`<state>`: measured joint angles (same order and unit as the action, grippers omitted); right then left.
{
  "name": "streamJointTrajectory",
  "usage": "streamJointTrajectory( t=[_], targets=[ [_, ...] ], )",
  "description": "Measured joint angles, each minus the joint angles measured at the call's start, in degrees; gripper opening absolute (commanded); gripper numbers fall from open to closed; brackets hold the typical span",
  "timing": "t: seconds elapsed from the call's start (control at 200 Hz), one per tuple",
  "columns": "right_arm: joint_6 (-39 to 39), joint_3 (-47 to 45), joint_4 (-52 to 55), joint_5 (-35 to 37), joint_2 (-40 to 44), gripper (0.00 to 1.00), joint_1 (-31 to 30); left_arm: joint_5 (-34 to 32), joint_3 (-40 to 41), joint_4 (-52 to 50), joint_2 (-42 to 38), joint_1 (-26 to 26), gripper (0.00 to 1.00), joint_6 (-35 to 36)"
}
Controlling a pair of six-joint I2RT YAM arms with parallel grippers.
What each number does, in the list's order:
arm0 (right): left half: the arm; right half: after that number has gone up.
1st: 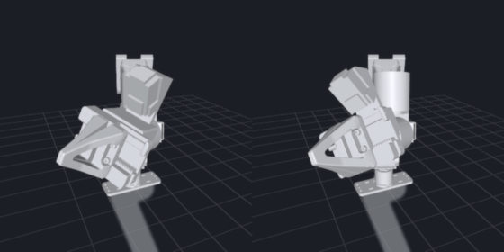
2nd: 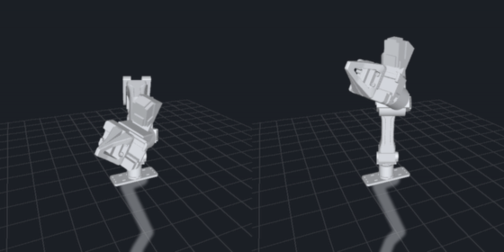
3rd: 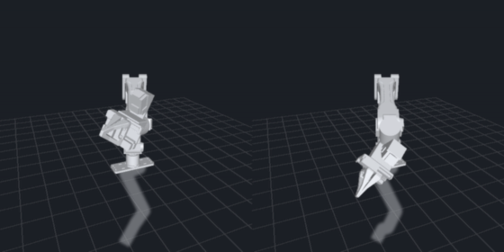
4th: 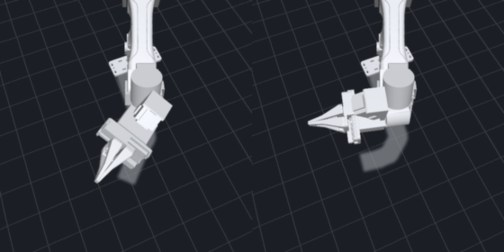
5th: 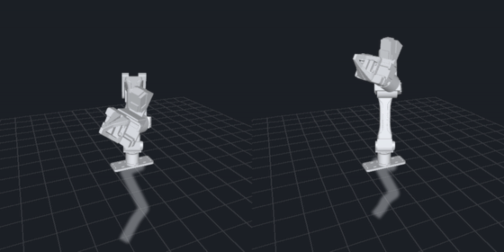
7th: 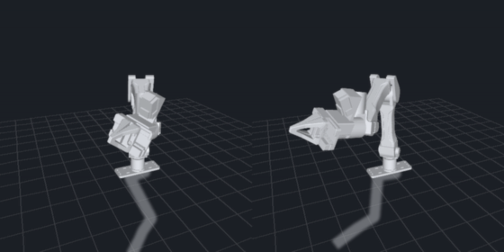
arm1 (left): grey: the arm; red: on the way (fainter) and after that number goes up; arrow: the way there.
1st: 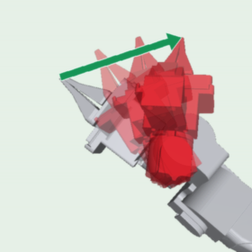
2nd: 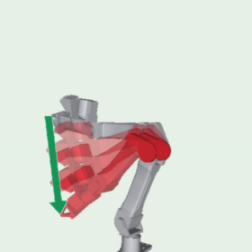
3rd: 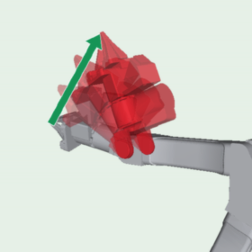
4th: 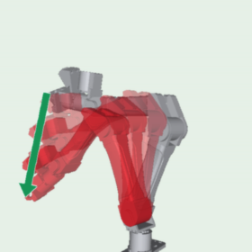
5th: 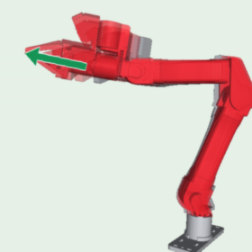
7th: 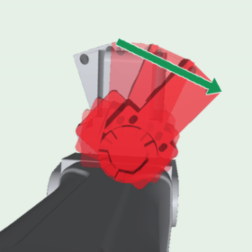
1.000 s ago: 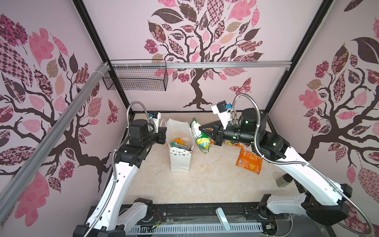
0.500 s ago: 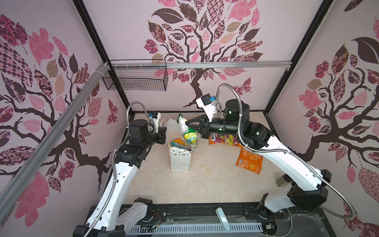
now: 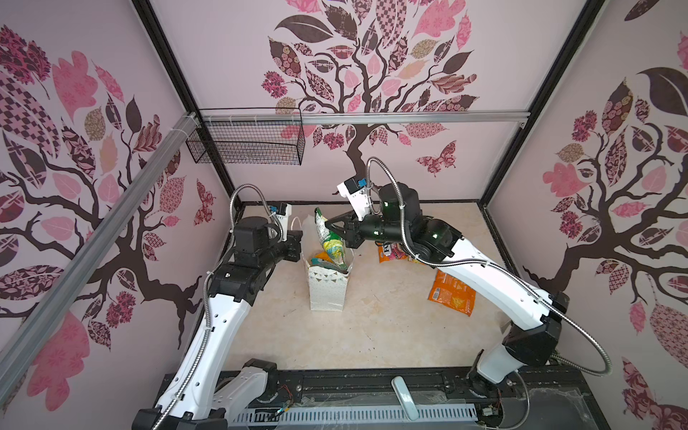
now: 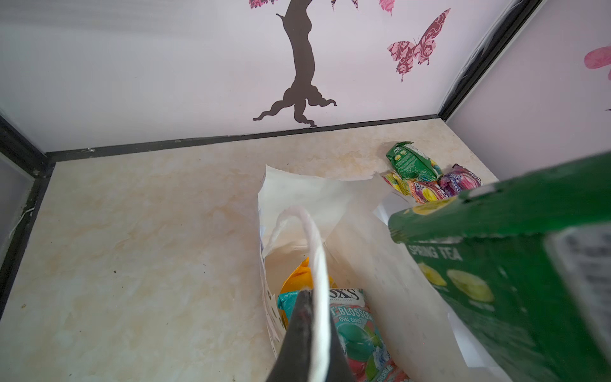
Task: Place the snacks into the paper bag
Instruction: Place the snack in the paper bag.
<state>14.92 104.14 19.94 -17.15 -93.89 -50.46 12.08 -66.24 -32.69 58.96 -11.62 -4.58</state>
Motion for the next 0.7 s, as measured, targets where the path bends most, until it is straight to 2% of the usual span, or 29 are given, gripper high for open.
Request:
streamJointTrajectory(
  t=[0.41, 0.7],
  targets=[
    [-3.5, 6.0, 2.6, 3.3, -6.7, 0.00, 0.0, -0.2, 0.0, -0.2, -0.4, 0.0, 0.00, 0.1],
    [-3.6, 4.9, 3.0, 3.4, -7.5, 0.00, 0.9, -0.4, 0.0, -0.5, -0.5, -0.2, 0.00, 0.1]
  ],
)
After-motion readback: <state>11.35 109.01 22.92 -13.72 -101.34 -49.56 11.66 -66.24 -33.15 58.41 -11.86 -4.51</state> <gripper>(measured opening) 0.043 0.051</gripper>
